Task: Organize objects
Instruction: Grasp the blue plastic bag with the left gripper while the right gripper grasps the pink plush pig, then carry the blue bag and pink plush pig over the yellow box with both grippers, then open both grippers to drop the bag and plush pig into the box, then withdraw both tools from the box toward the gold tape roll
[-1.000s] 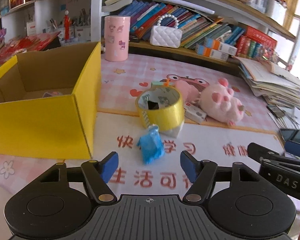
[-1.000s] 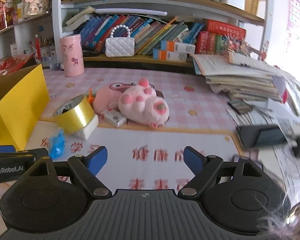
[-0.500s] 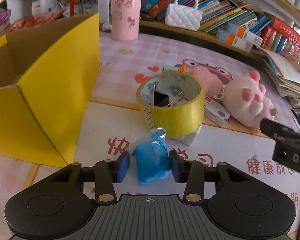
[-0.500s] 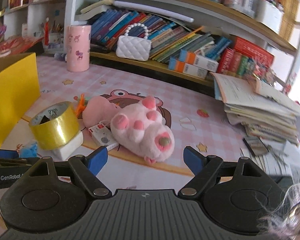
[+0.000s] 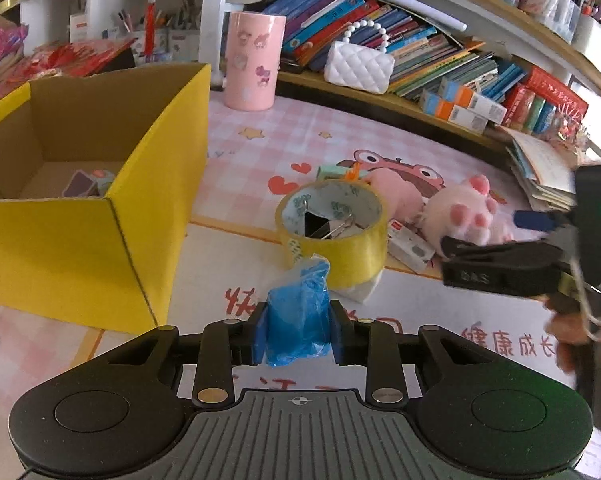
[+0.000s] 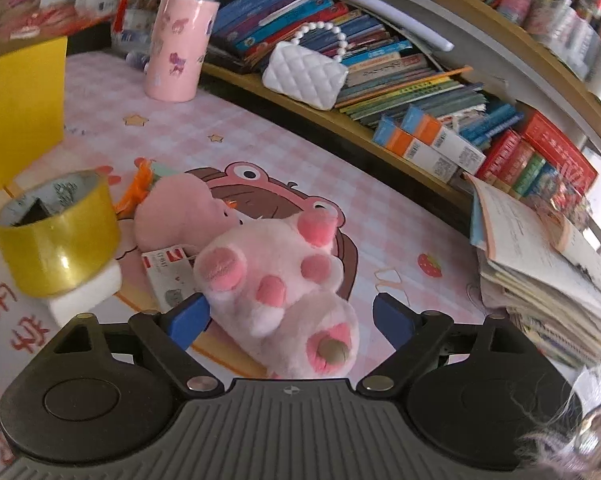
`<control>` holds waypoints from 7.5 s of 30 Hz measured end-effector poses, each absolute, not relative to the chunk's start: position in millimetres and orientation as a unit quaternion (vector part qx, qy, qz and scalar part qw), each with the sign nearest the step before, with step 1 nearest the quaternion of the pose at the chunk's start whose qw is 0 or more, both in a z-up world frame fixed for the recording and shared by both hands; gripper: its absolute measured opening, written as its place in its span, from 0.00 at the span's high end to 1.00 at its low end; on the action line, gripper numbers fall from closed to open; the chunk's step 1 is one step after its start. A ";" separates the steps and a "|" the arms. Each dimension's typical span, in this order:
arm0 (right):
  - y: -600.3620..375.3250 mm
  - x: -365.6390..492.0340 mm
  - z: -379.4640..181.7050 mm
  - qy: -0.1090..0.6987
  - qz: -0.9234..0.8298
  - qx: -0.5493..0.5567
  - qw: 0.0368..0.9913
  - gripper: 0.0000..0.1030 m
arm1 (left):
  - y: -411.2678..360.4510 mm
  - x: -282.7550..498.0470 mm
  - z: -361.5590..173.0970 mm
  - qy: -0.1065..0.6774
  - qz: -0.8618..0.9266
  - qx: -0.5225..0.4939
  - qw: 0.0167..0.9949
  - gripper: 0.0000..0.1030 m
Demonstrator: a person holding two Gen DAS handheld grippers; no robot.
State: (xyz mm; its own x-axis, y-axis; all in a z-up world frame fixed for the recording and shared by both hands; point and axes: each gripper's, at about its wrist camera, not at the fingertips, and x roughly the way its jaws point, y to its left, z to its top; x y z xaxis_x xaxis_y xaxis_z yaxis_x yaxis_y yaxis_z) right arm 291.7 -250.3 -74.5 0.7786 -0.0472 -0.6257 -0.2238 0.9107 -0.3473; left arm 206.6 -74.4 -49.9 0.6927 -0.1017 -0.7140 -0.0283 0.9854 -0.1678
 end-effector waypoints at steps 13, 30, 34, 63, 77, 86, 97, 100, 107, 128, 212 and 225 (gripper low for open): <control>-262.7 267.5 -52.6 0.324 0.053 -0.104 0.939 0.46 | -60.4 181.6 -36.2 0.374 -0.031 -0.096 0.922 0.73; -221.3 127.8 -29.3 0.368 0.038 0.057 0.927 0.46 | -24.5 132.2 -26.0 0.356 -0.060 -0.117 0.925 0.73; -196.5 111.4 -30.4 0.376 0.056 0.040 0.924 0.45 | -7.4 117.7 -26.7 0.354 -0.057 -0.124 0.925 0.73; -45.9 28.9 -27.2 0.382 0.159 -0.001 0.910 0.45 | 118.2 14.6 -22.5 0.346 0.026 -0.133 0.928 0.74; -17.9 16.0 -25.3 0.372 0.146 0.006 0.917 0.45 | 146.6 5.9 -17.5 0.331 0.008 -0.117 0.936 0.74; -1.9 14.9 -17.3 0.350 0.135 0.008 0.927 0.45 | 162.3 8.4 -6.9 0.307 -0.004 -0.095 0.947 0.74; 4.4 65.0 31.0 0.270 0.130 0.004 0.954 0.45 | 172.2 58.5 32.7 0.240 -0.007 -0.082 0.967 0.74; 4.0 89.1 43.4 0.243 0.132 0.002 0.961 0.45 | 170.6 79.6 45.4 0.216 0.000 -0.076 0.973 0.74; 2.2 158.4 49.4 0.234 0.133 -0.005 0.963 0.45 | 162.8 137.2 54.5 0.207 0.014 -0.066 0.976 0.74; 36.2 285.6 -8.2 0.340 0.220 -0.092 0.910 0.44 | 130.9 223.3 -19.6 0.331 0.043 -0.009 0.943 0.73; -81.2 -30.0 -28.3 0.330 -0.049 0.014 0.943 0.24 | 83.0 3.4 -21.1 0.328 -0.064 -0.012 0.942 0.13; -117.3 -14.4 -32.3 0.338 -0.066 0.026 0.938 0.23 | 42.2 28.6 -24.4 0.338 -0.090 -0.001 0.937 0.13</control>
State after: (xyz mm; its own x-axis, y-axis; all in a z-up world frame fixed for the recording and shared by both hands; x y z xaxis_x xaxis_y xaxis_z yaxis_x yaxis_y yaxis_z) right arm -14.4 -117.3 -32.3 0.7625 -0.1067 -0.6382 0.1420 0.9899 0.0040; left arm 28.6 42.2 -24.4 0.7554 -0.1695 -0.6330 0.1682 0.9838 -0.0626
